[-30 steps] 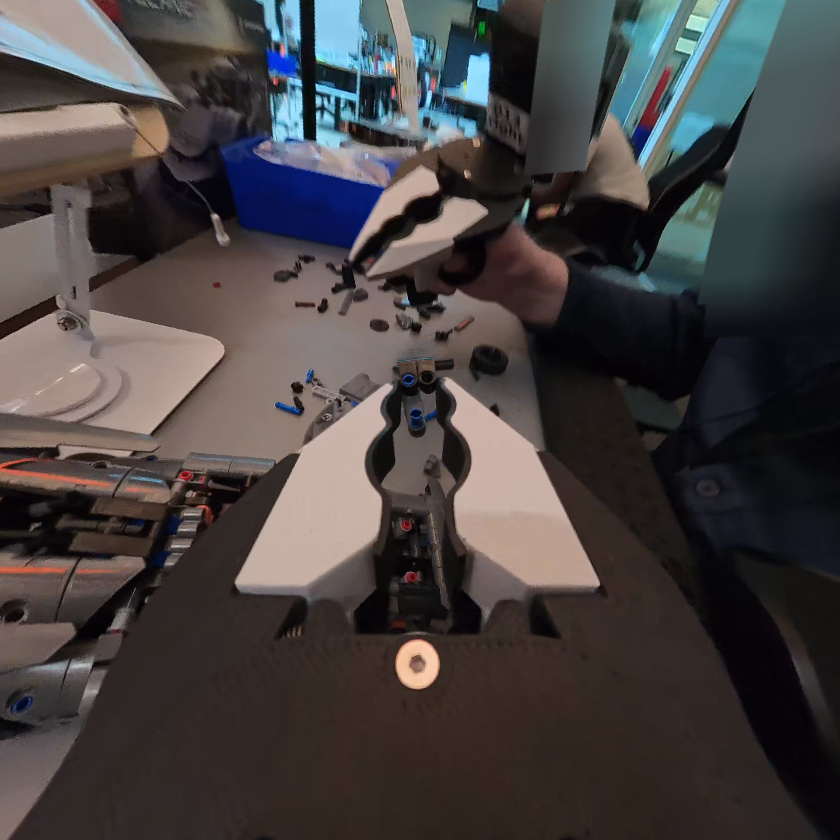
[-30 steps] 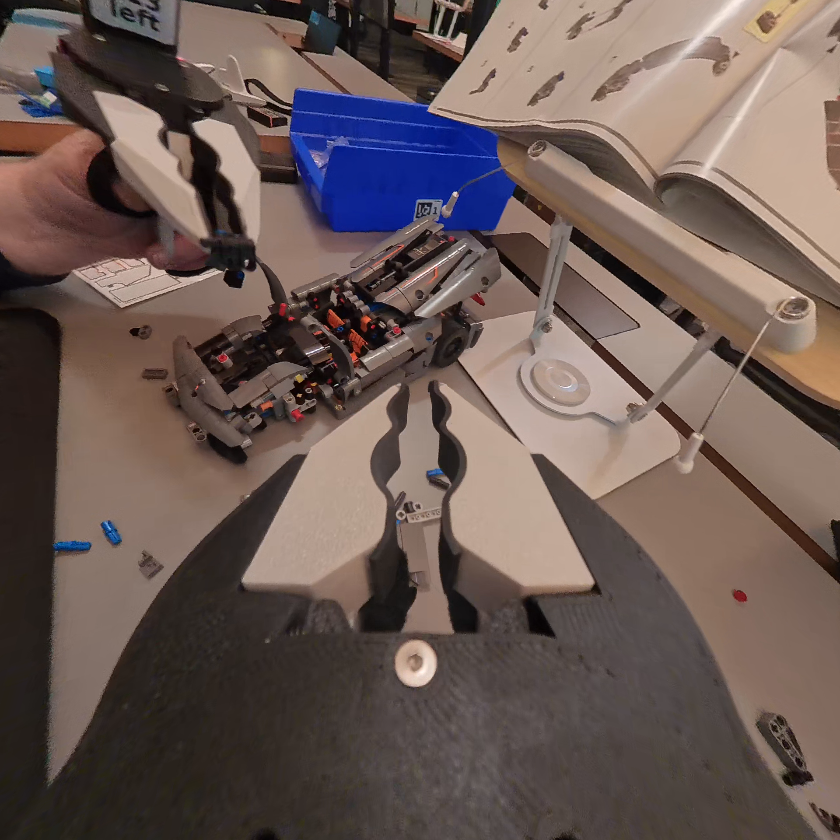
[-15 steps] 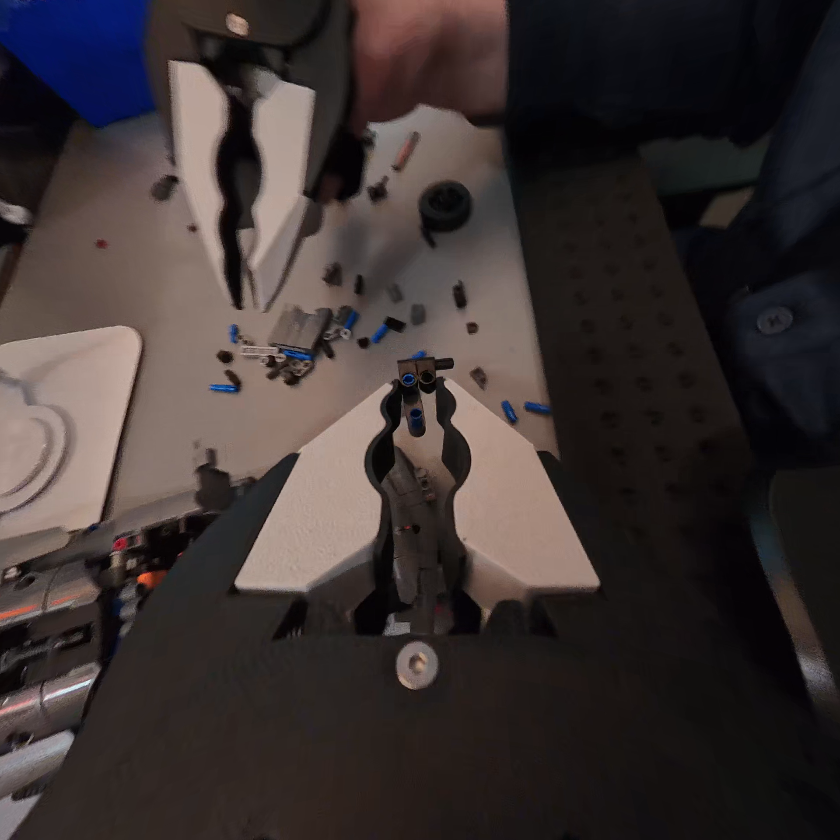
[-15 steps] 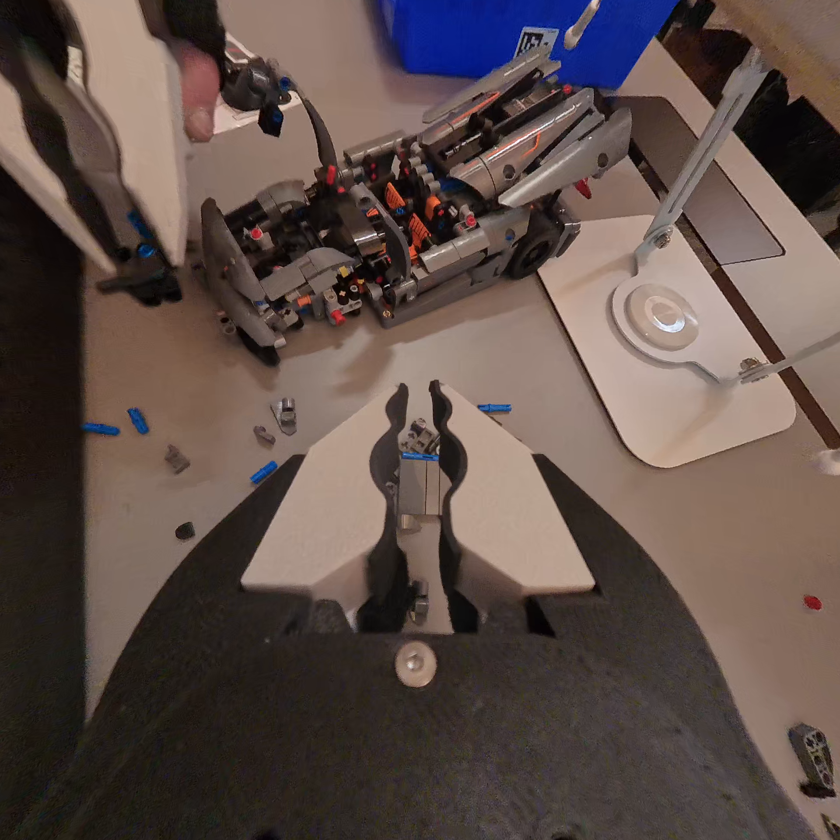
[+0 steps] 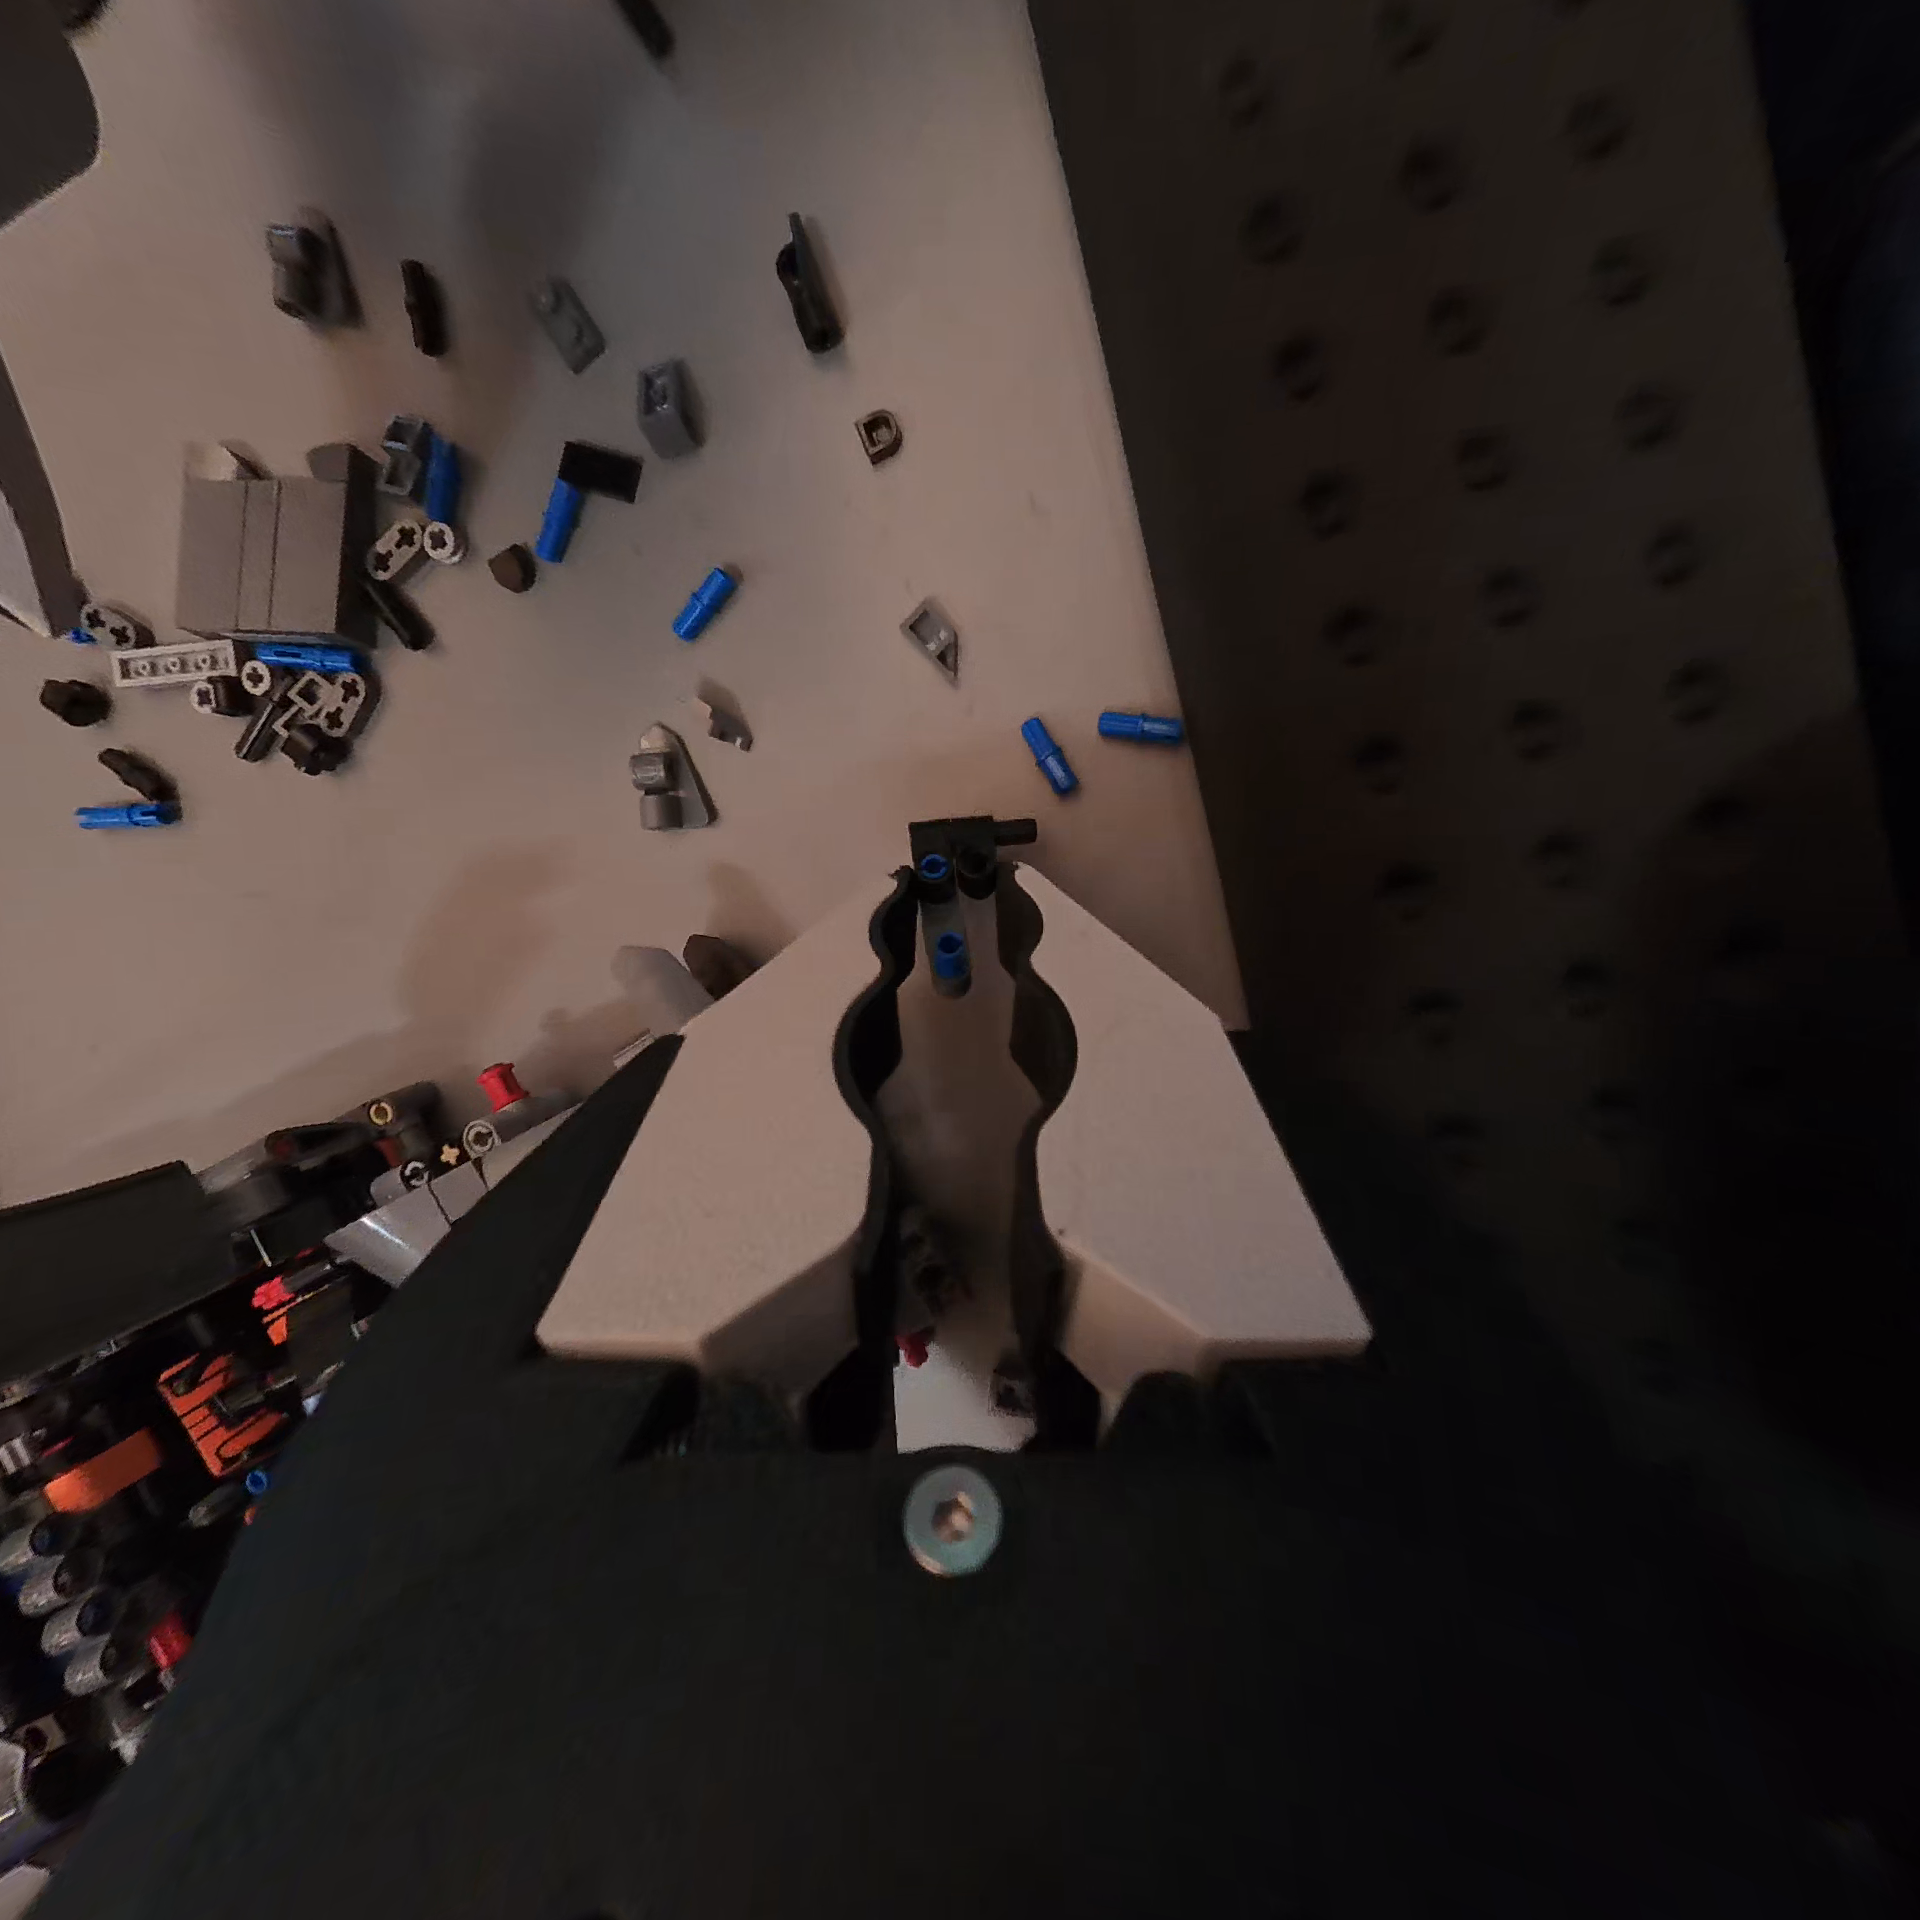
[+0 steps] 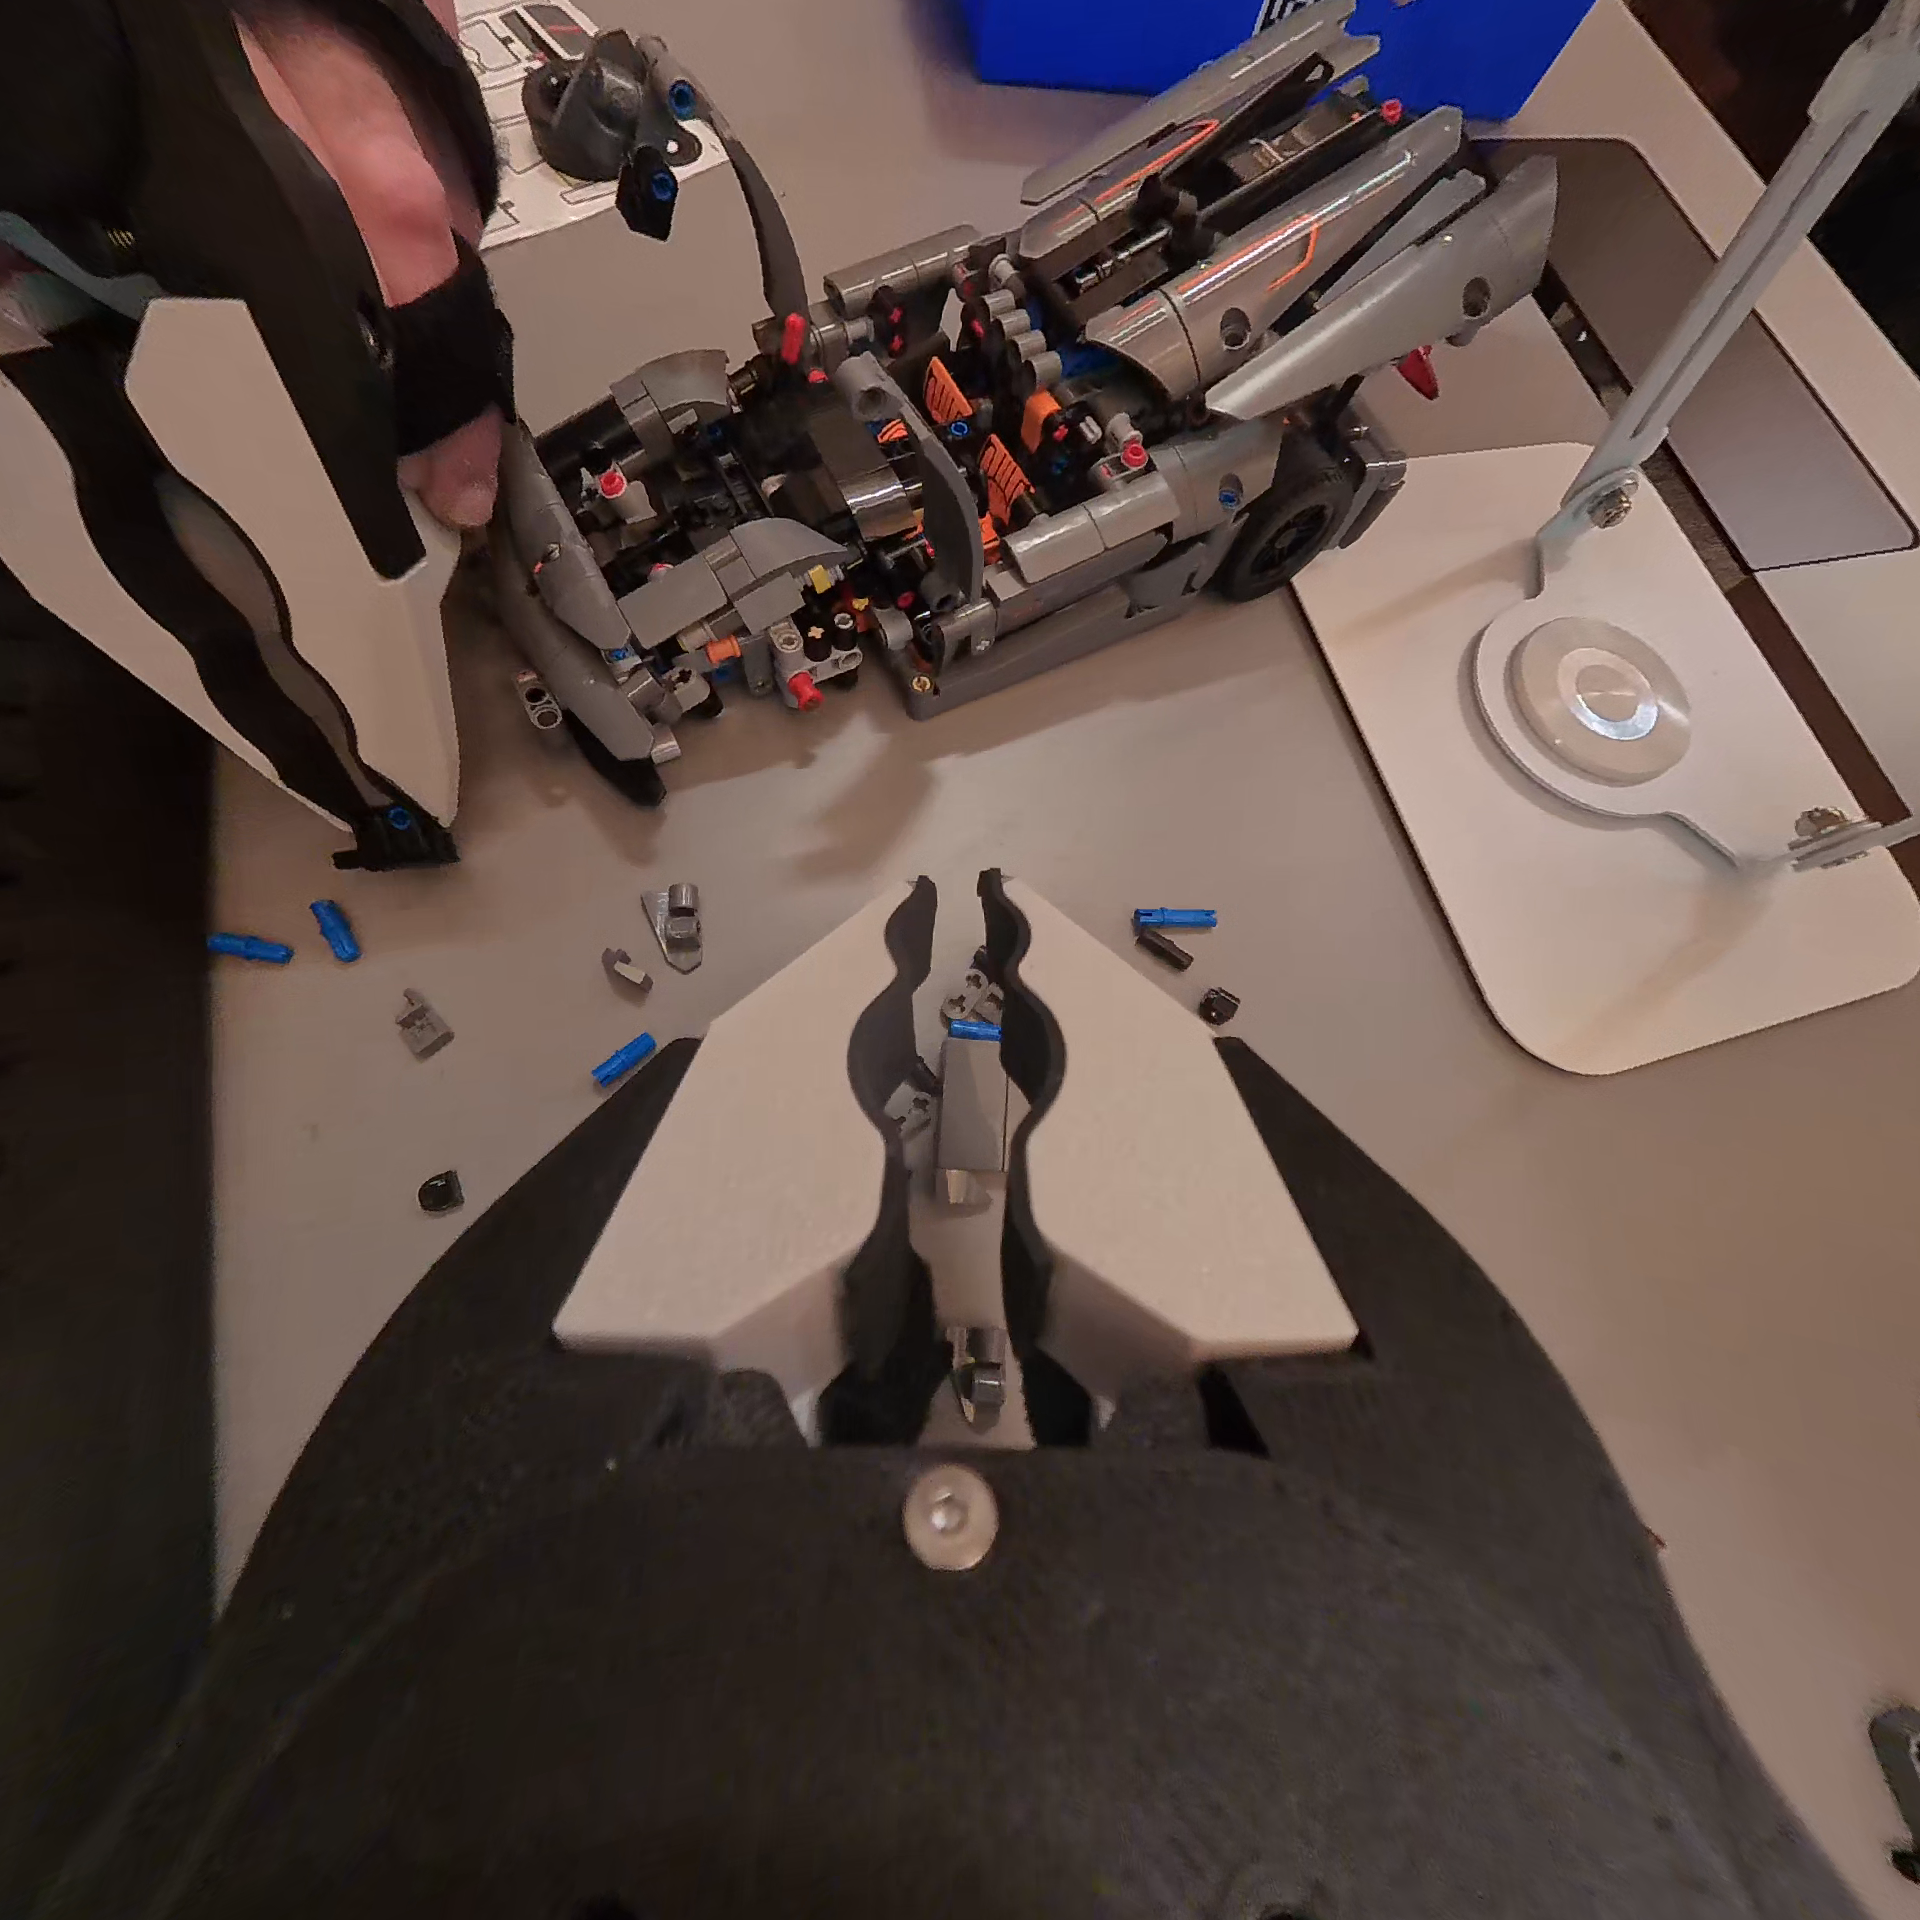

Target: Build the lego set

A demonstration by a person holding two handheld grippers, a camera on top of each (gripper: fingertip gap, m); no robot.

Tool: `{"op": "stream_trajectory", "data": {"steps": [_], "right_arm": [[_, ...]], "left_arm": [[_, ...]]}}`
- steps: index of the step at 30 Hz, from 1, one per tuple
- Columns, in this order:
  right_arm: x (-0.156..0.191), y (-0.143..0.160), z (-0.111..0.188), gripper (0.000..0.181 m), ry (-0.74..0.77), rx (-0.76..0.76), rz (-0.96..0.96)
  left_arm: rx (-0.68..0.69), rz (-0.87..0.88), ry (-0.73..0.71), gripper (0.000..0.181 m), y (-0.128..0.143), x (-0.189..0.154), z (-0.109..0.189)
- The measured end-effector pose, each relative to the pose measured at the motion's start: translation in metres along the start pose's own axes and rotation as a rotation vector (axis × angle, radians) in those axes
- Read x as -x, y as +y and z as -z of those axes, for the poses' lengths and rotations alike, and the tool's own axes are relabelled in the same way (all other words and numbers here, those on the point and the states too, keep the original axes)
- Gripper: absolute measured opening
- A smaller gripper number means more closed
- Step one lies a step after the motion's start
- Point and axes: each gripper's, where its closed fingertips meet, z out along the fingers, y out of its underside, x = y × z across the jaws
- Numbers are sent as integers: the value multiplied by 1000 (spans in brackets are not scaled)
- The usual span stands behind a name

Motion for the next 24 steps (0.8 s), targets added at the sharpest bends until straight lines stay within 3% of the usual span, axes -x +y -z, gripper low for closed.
{"op": "stream_trajectory", "data": {"steps": [24], "right_arm": [[0, -3, 2, 7, 4, -14, 4]], "left_arm": [[-26, 45, 60, 21, 8, -3, 3]]}}
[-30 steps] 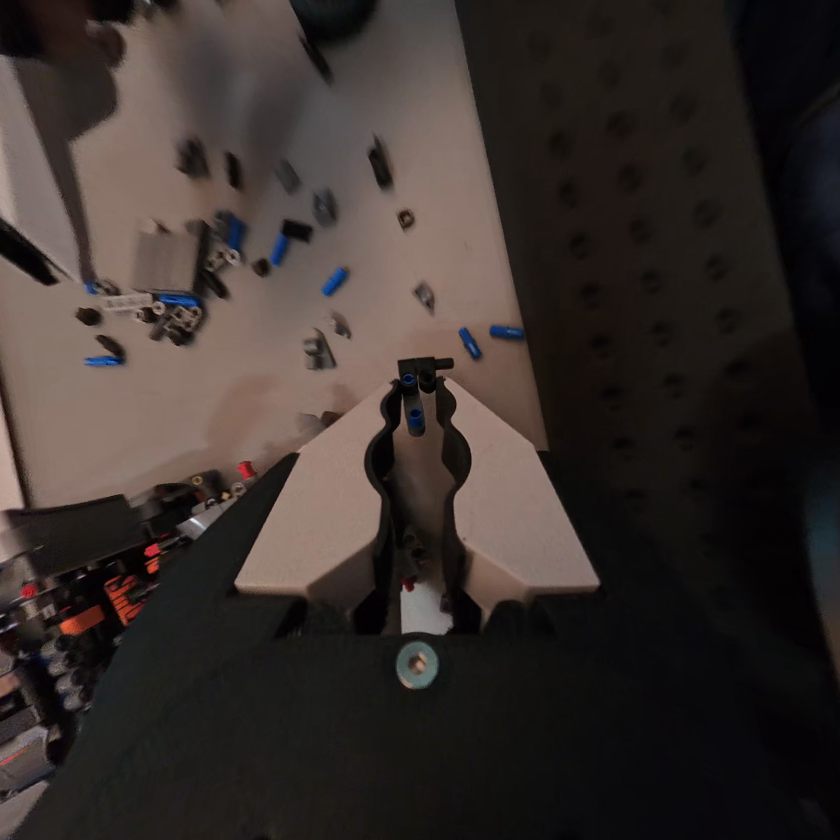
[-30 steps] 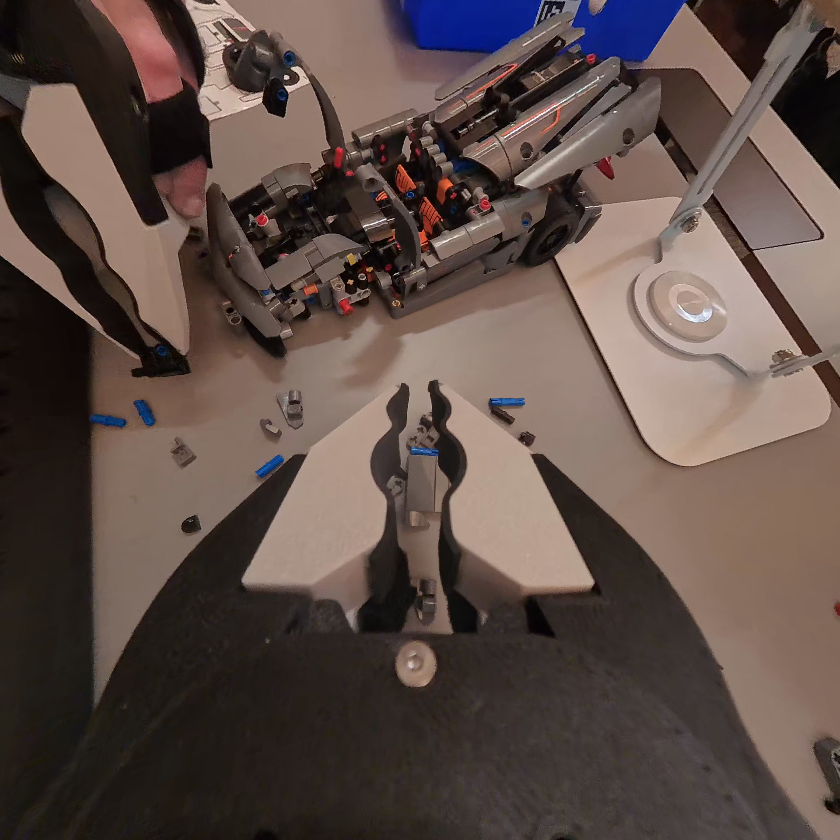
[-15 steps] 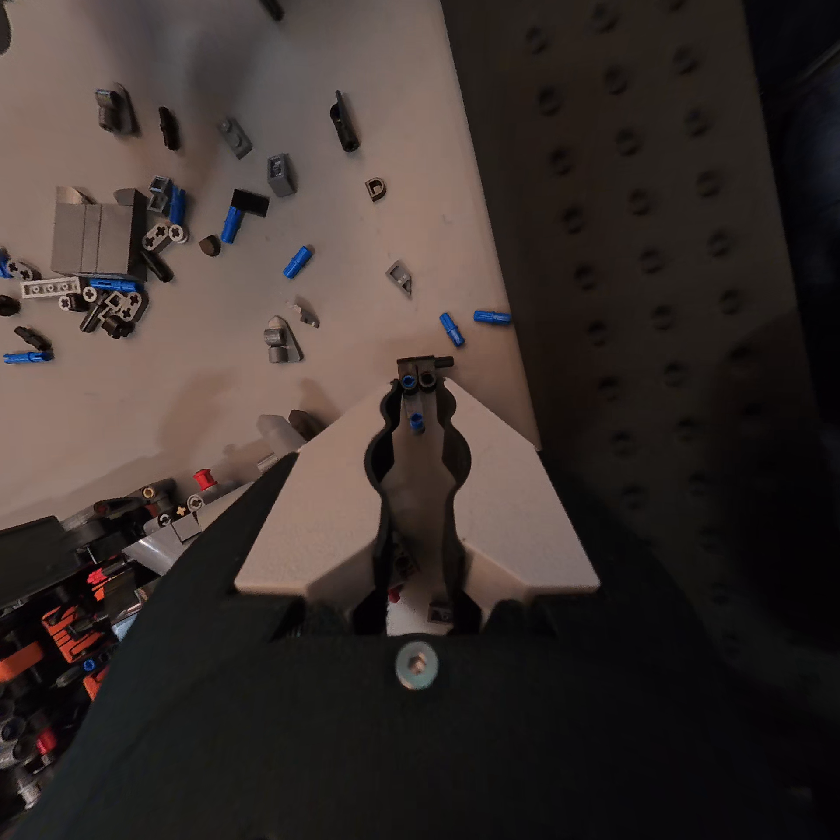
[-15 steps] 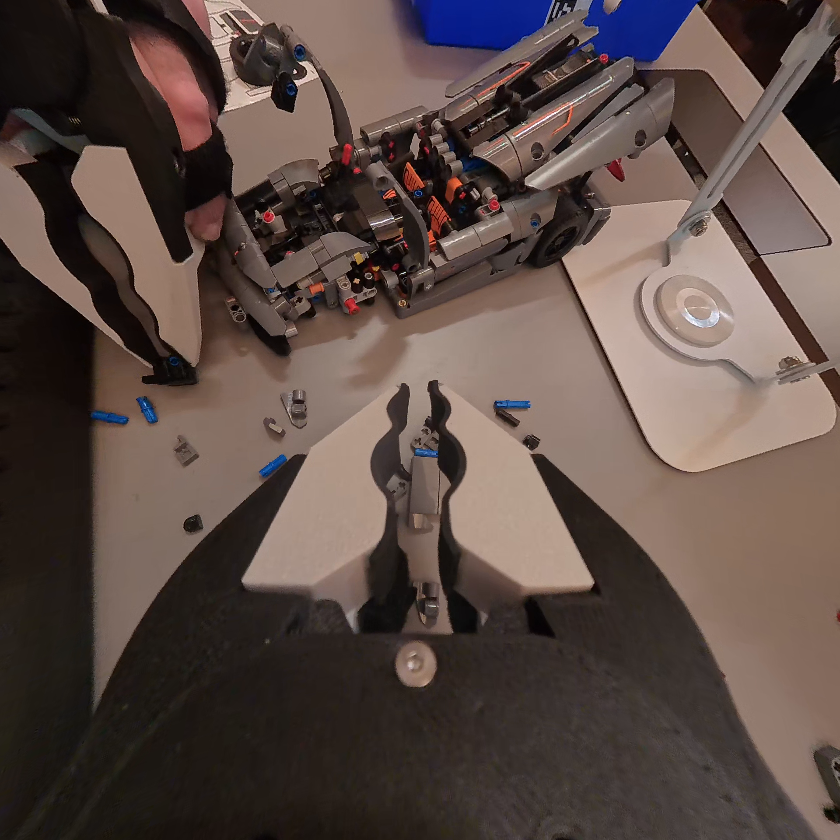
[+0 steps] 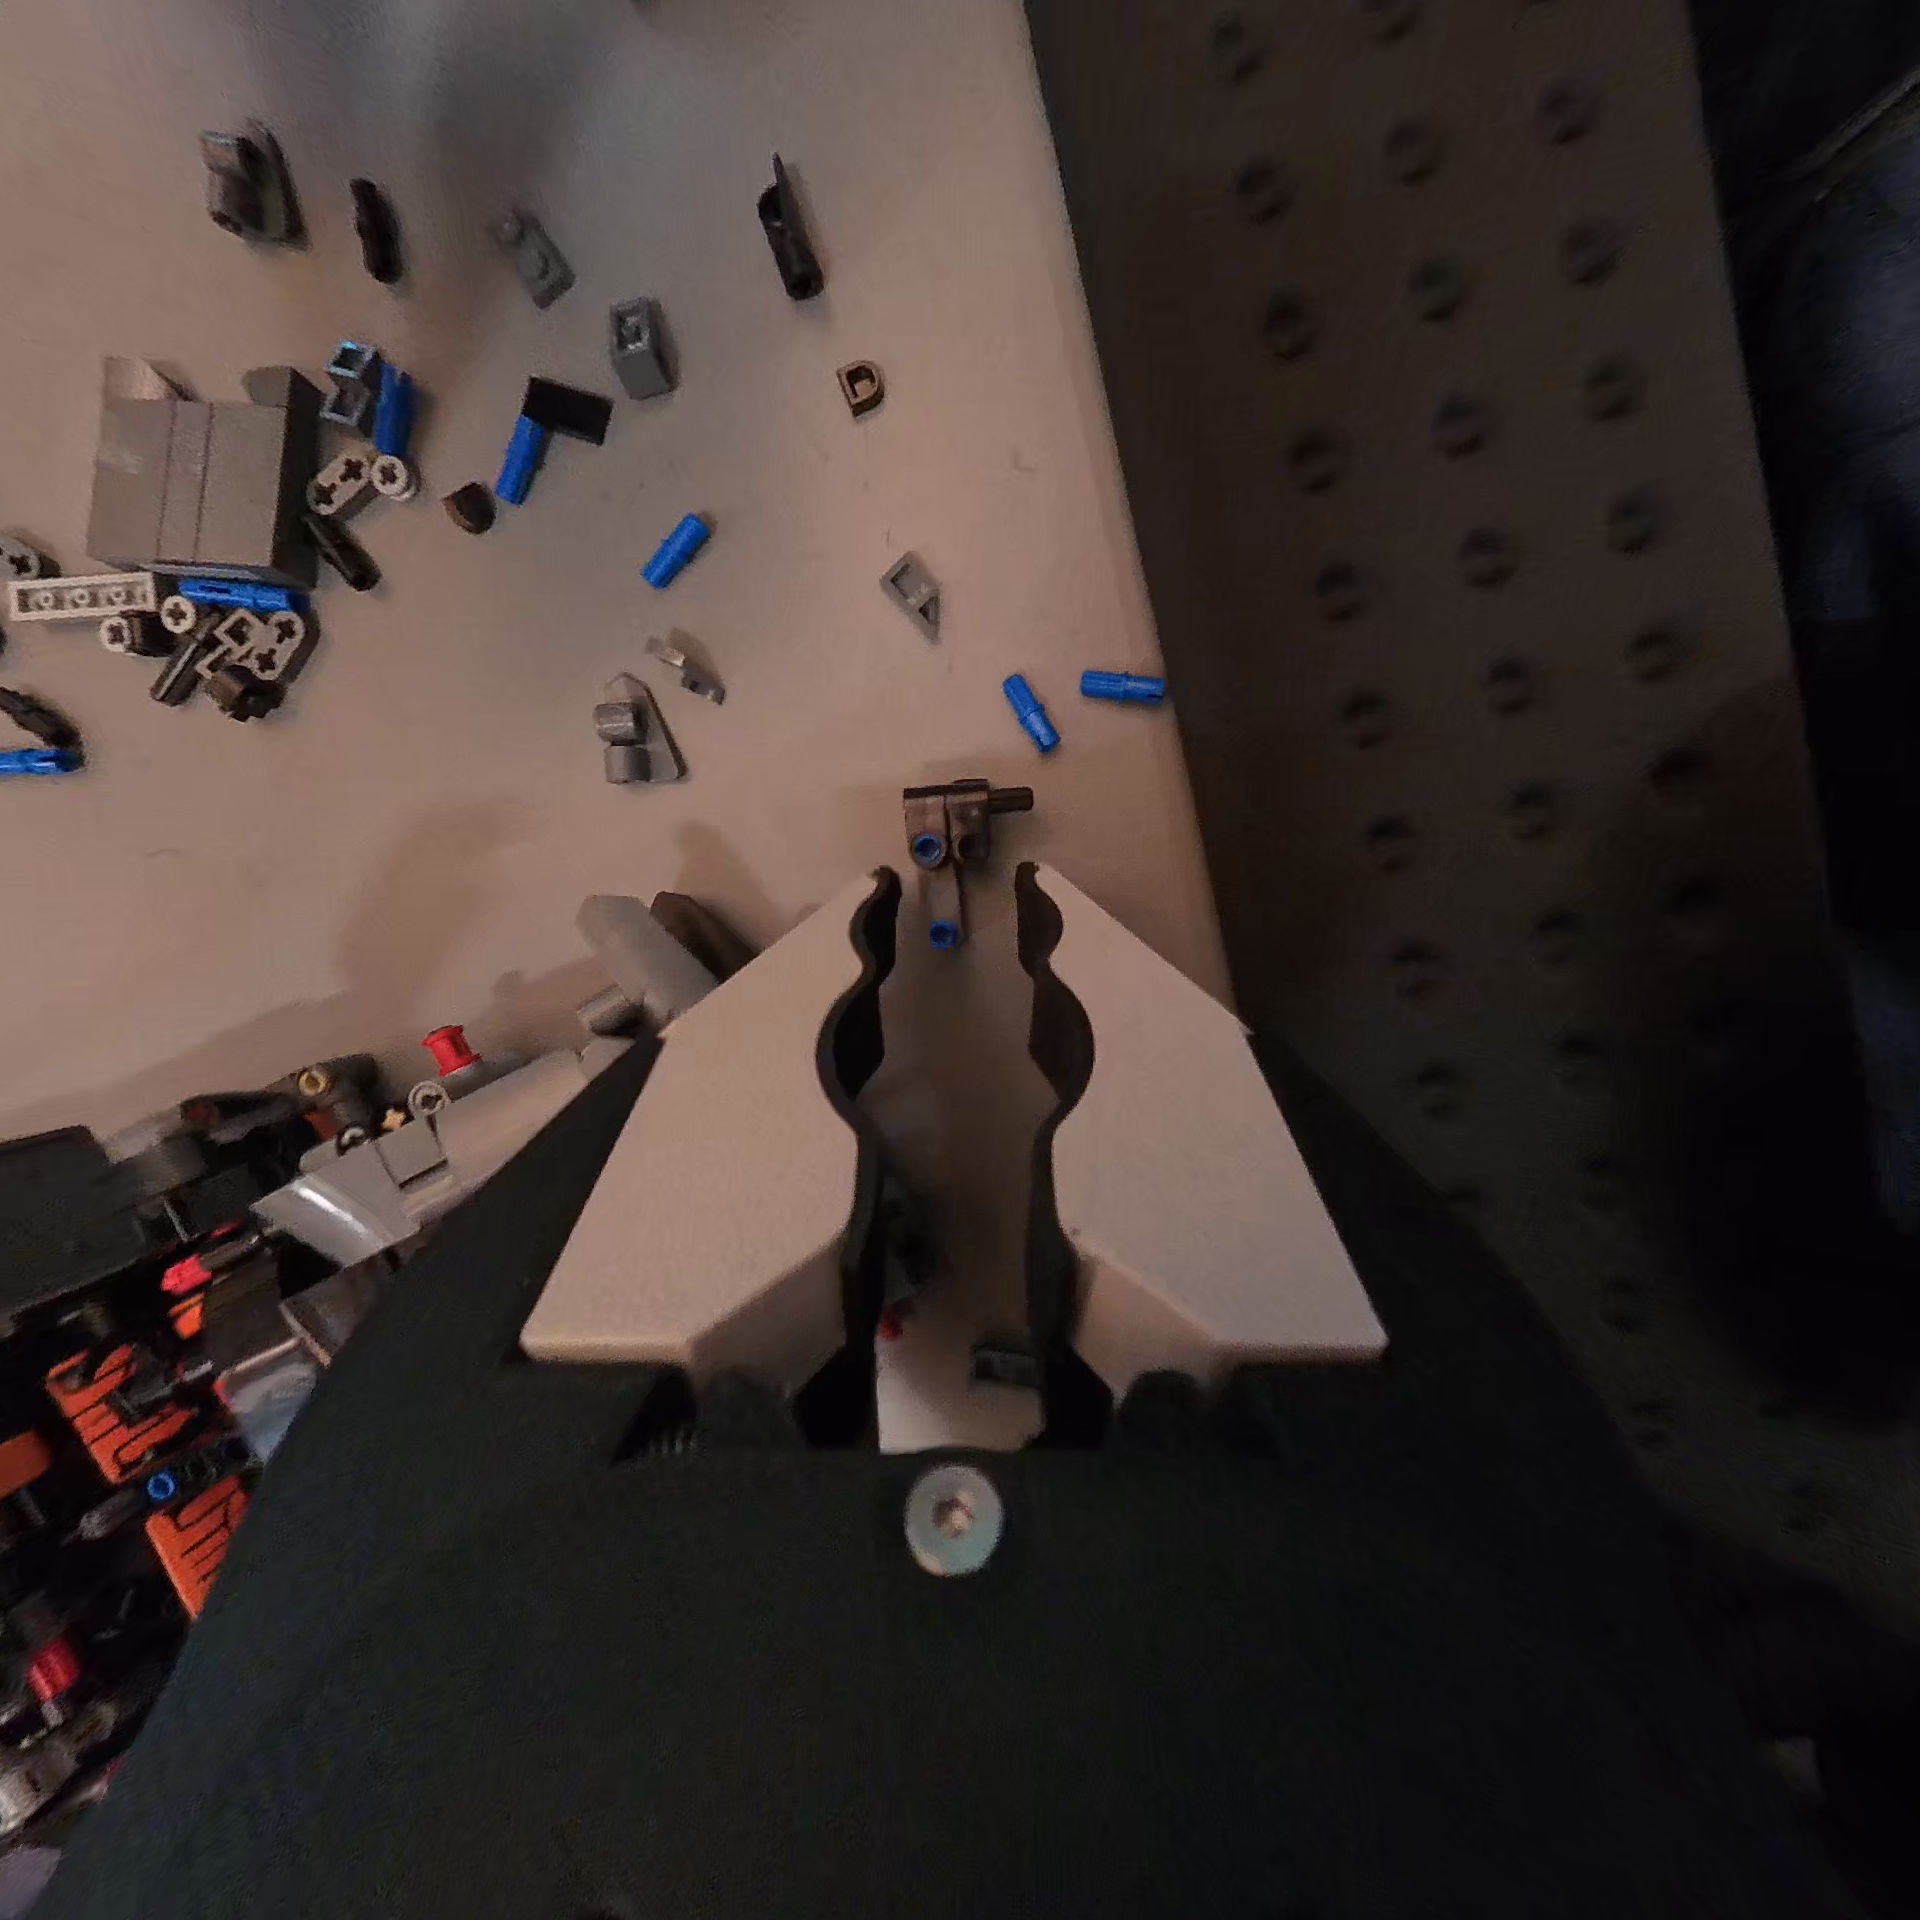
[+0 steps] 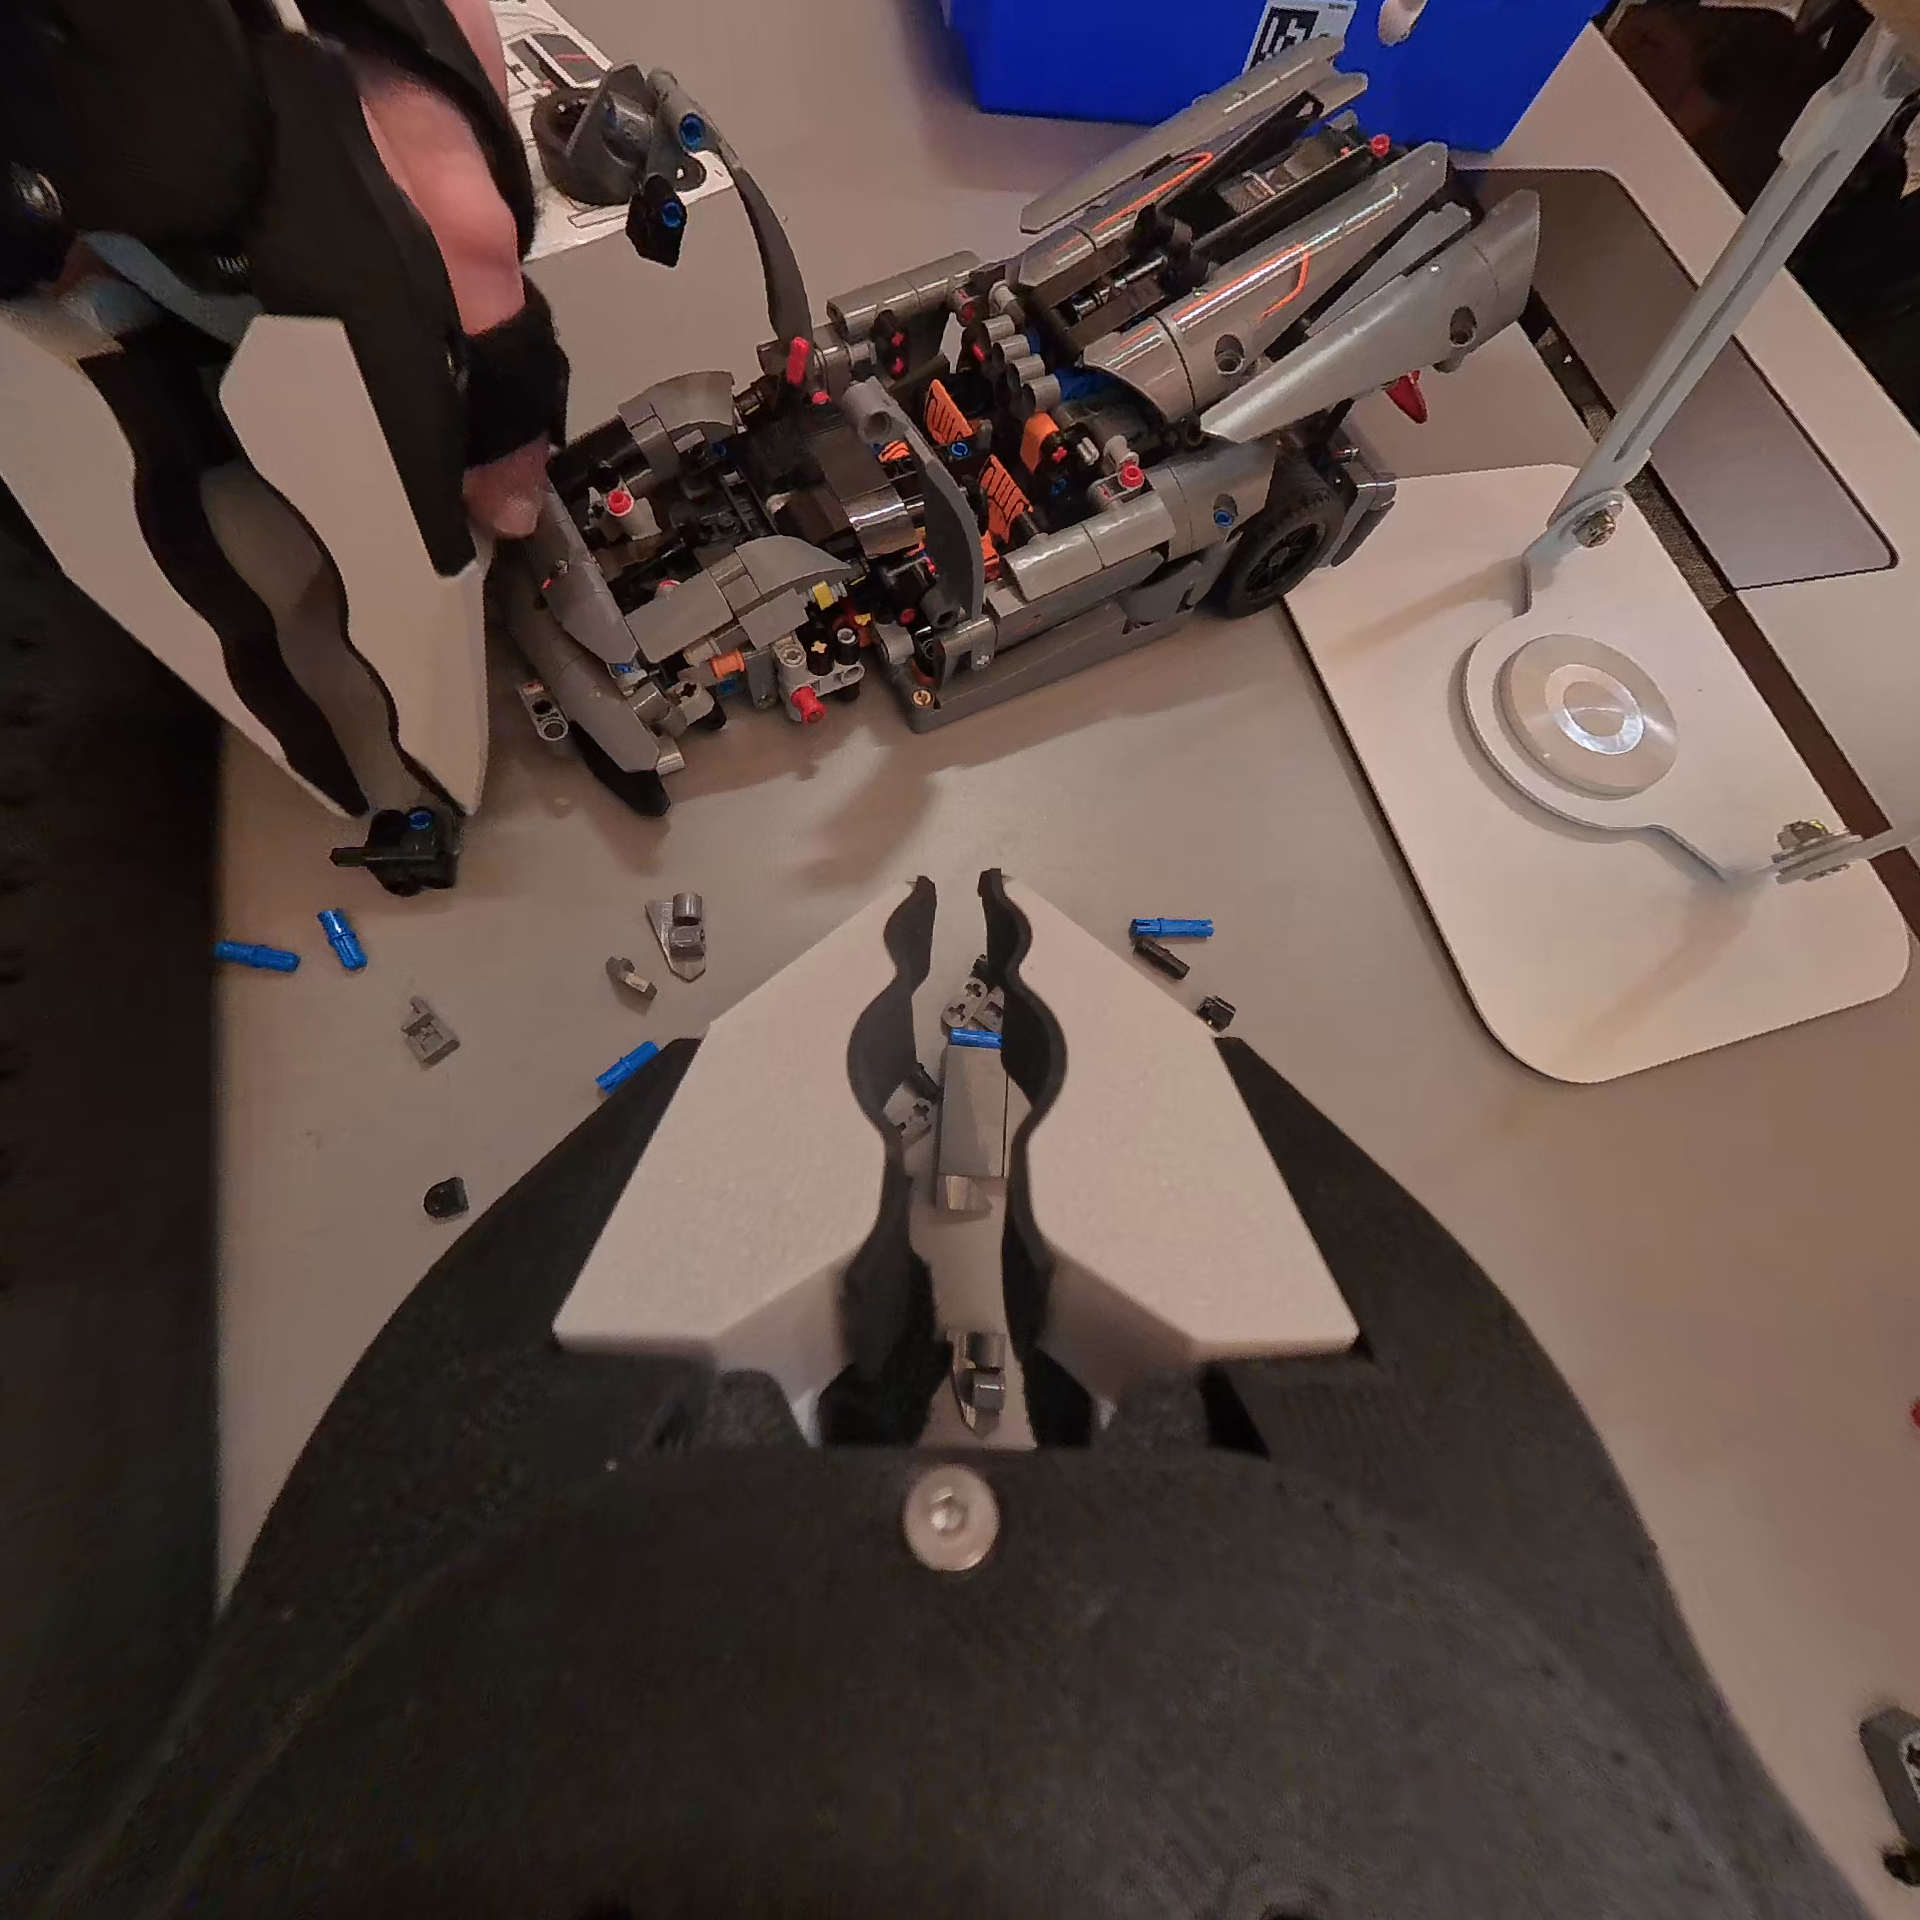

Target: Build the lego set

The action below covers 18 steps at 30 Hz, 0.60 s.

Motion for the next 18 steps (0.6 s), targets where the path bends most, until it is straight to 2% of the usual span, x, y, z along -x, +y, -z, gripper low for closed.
{"op": "stream_trajectory", "data": {"steps": [4, 10, 18], "right_arm": [[5, 1, -2, 8, -27, 4, 1], [19, 3, -7, 11, -92, 23, 26], [29, 5, -13, 5, -107, 46, 89]], "left_arm": [[-85, 17, -18, 20, -4, 5, 18], [-221, 40, -68, 10, -10, 20, 33], [-204, 8, -68, 3, -11, 17, 27]]}}
